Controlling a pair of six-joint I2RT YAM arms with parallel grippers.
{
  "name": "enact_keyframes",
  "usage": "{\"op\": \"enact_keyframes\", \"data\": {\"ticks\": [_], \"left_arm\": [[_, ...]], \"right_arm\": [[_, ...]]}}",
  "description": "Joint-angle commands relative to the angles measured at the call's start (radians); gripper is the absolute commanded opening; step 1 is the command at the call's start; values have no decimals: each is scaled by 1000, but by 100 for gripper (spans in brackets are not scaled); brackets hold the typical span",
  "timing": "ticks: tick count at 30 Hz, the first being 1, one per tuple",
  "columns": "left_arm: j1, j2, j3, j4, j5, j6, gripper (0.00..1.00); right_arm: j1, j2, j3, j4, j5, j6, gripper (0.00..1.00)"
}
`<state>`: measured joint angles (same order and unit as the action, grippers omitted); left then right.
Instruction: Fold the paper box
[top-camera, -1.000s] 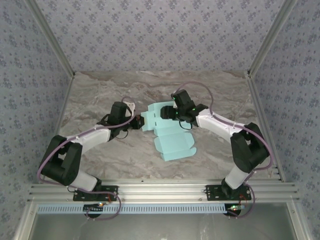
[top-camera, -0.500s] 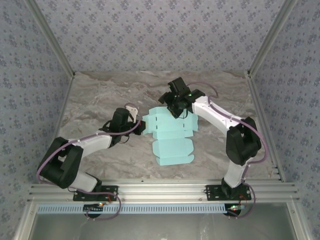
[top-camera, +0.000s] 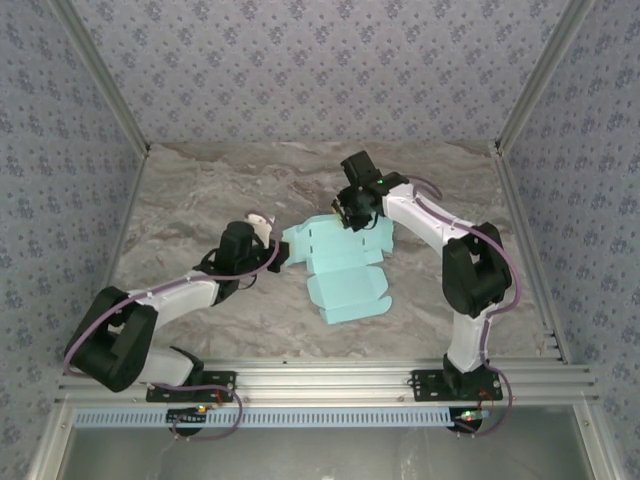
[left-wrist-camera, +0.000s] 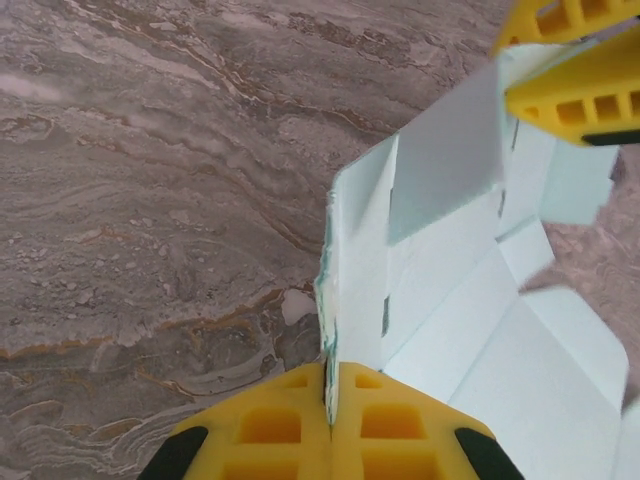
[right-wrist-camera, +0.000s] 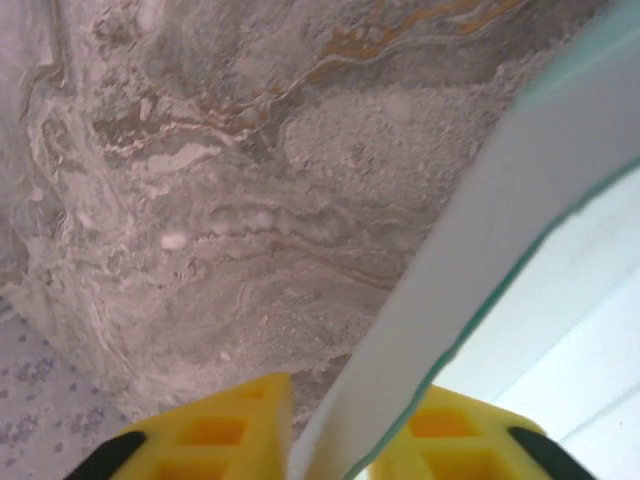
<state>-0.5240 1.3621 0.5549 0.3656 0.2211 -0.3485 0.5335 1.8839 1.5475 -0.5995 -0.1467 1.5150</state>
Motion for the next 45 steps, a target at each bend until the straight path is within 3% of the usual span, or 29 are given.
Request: {"op": "enact_keyframes", "data": {"ticks": [1,6,9,13,17,20,23,29,37,45], "left_arm": [[-6,-20,4,44,-25,5,10],[7,-82,-13,20,-67,-13,48],[68,-137,-45,23,-34,-20,62],[155,-180,-74,27,45,-19,63],[149,-153,-145,186,126,84,64],[63,-90,-147,205,170,261,64],[-84,-39,-185,303,76,439,65],[-107,27,-184,439,19,422,65],[-103,41,-182,451,9,501,64],[-75,175,-147,527,18,517,59]], "right_arm": [[14,4,31,-23,17,-18,14],[7,5,16,26,7,-161,3],[5,-21,-44,114,-12,-293,0],[-20,-74,-210,311,-119,-394,0],[-56,-102,-343,489,-244,-448,0],[-88,-106,-449,662,-347,-397,0],[-107,-109,-471,751,-402,-366,0],[-112,-138,-460,838,-431,-324,0],[-120,-107,-492,1013,-484,-292,0],[-132,-37,-581,1197,-513,-244,0]]}}
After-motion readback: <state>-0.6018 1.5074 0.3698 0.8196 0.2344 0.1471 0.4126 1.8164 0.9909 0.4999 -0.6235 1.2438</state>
